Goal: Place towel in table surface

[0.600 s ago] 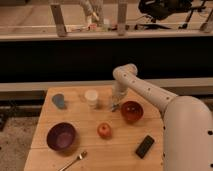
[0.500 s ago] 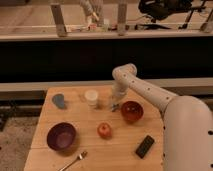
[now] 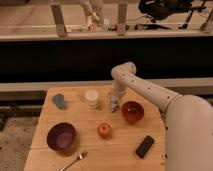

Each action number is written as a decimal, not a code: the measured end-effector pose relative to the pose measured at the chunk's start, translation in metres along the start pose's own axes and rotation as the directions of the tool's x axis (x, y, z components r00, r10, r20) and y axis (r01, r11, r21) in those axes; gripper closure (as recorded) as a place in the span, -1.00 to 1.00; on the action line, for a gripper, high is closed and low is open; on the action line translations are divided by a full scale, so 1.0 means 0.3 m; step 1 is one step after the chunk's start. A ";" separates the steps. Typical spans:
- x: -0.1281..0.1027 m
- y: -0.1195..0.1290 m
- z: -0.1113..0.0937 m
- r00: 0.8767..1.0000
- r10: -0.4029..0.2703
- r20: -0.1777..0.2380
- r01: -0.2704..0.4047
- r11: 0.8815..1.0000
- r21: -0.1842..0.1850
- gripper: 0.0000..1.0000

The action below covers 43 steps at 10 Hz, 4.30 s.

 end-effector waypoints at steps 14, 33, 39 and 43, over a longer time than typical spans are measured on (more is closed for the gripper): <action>0.002 -0.033 -0.094 0.998 -0.003 -0.058 0.006 0.999 0.047 -0.60; 0.002 -0.031 -0.093 0.998 -0.002 -0.058 0.005 0.999 0.047 -0.60; 0.003 -0.031 -0.093 0.998 -0.002 -0.058 0.005 0.999 0.047 -0.60; 0.002 -0.031 -0.093 0.998 -0.002 -0.058 0.005 0.999 0.047 -0.60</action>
